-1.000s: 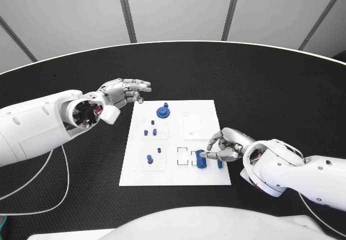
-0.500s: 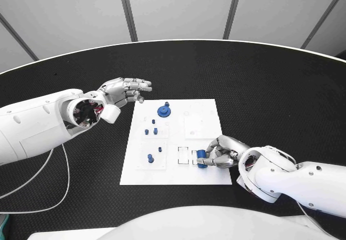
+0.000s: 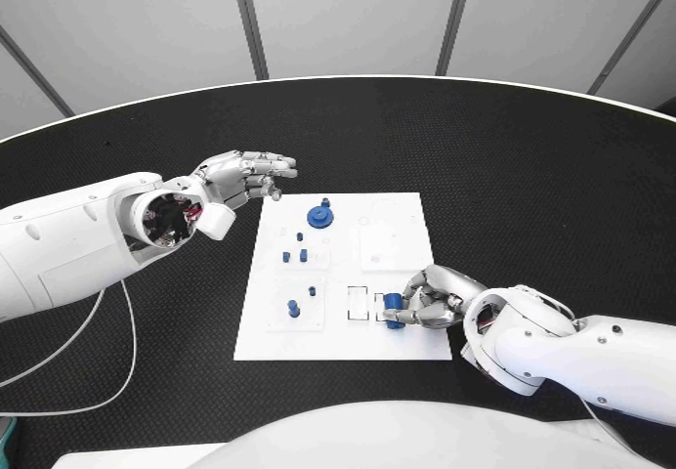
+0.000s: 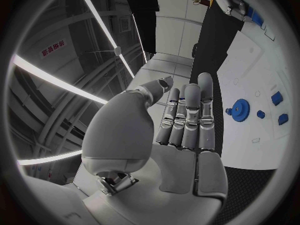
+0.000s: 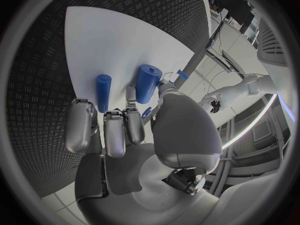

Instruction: Assemble the parts on the task board

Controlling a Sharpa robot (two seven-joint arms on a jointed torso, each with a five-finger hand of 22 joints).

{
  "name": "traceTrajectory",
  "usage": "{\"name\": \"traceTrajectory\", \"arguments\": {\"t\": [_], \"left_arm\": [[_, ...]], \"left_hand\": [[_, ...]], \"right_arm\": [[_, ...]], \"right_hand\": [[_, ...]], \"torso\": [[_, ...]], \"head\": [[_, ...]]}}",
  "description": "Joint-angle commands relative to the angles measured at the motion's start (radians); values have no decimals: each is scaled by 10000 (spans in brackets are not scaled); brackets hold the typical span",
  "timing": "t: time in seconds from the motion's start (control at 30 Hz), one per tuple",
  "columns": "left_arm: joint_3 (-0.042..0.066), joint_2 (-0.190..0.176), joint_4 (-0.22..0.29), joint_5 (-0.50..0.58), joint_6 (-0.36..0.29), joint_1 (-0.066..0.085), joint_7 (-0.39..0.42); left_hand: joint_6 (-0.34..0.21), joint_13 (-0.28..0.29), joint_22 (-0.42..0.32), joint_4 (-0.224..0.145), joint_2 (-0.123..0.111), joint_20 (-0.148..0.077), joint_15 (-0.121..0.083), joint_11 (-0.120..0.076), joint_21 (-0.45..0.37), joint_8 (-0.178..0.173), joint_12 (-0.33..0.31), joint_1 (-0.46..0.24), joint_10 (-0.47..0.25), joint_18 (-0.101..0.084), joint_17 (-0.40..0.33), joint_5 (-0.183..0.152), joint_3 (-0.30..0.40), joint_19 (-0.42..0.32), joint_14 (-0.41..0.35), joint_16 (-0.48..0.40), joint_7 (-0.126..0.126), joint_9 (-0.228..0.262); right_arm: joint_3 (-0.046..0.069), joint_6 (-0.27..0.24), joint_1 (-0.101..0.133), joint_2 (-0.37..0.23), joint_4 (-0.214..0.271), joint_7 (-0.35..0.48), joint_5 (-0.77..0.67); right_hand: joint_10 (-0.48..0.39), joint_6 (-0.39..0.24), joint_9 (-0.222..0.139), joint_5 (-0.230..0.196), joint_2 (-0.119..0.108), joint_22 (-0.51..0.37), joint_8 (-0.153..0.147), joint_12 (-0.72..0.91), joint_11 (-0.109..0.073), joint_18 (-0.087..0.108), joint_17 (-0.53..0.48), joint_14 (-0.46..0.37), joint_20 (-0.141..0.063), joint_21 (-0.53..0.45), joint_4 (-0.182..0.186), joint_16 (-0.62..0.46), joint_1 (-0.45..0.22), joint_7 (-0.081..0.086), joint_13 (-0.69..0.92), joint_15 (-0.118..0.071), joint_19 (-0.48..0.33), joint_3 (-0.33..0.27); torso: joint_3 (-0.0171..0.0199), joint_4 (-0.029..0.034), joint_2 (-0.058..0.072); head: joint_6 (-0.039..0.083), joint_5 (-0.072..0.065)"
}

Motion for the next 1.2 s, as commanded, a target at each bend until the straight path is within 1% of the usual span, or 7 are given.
{"name": "traceTrajectory", "arguments": {"t": [0.03,0.1,0.2,0.37,0.57,0.9,1.2], "left_arm": [[0,-17,4,0,-4,0,-5],[0,-27,6,0,-8,0,-7],[0,-34,4,0,-5,0,-13],[-1,-27,-15,0,4,0,-24],[-1,-19,-36,0,43,-1,-47],[-1,1,-58,0,82,-1,-67],[-2,50,-101,0,103,-1,-75]], "left_hand": [[-18,-2,-15,-13,47,53,-3,29,-35,-56,-46,9,-31,155,-9,19,-57,26,-58,51,15,-17],[-18,-2,-15,-13,47,53,-3,29,-35,-56,-46,9,-31,155,-9,19,-57,26,-58,51,15,-17],[-18,-2,-15,-13,47,53,-3,29,-35,-56,-46,9,-31,155,-9,19,-57,26,-58,51,15,-17],[-18,-2,-15,-13,47,53,-3,29,-35,-56,-46,9,-31,155,-9,19,-57,26,-58,51,15,-17],[-18,-2,-15,-13,47,53,-3,29,-35,-56,-46,9,-31,155,-9,19,-57,26,-58,51,15,-17],[-20,-2,-24,9,59,55,-1,29,-48,-58,-48,1,-36,155,-13,22,-68,28,-63,55,14,-20],[-20,-2,-24,9,59,55,-1,29,-48,-58,-48,1,-36,155,-13,22,-68,28,-63,55,14,-20]], "right_arm": [[-1,-98,-2,-4,19,5,-4],[0,-237,-2,-39,84,31,-6],[1,-434,-3,-141,255,86,-8],[5,-677,-1,-384,664,135,-8],[10,-983,0,-542,1101,151,38],[31,-1497,2,-598,1330,252,87],[130,-1499,23,-260,1145,297,89]], "right_hand": [[243,29,-2,43,144,1438,-58,16,-18,-202,1637,869,0,51,-100,47,465,-54,1328,-42,386,160],[248,60,-6,12,288,1471,-81,18,-52,-210,1669,875,-17,96,-262,60,1020,-88,1348,-69,398,535],[267,113,-31,281,255,1504,-122,42,-69,-219,1705,882,-37,142,-358,74,1357,-101,1388,-88,410,901],[301,252,-73,1140,-73,1558,-205,77,-86,-231,1759,891,-59,193,-381,96,1542,-108,1459,-98,423,1724],[347,330,-60,1317,-369,1611,-239,133,-84,-245,1785,894,-61,254,-474,106,1475,-105,1539,-100,439,2472],[381,417,-28,1390,-500,1651,-228,162,-94,-256,1802,897,-61,310,-408,113,1163,-124,1578,-103,454,2819],[401,467,-1,1372,-599,1681,-216,175,-108,-266,1816,900,-71,360,-350,118,916,-141,1598,-117,470,2950]], "torso": [[-9,3,-5],[-7,-3,-1],[-6,-8,-8],[-8,-7,-13],[8,-7,2],[-4,-1,12],[-25,-13,6]], "head": [[-1,18],[-1,20],[-1,40],[-1,33],[17,45],[41,33],[57,7]]}}
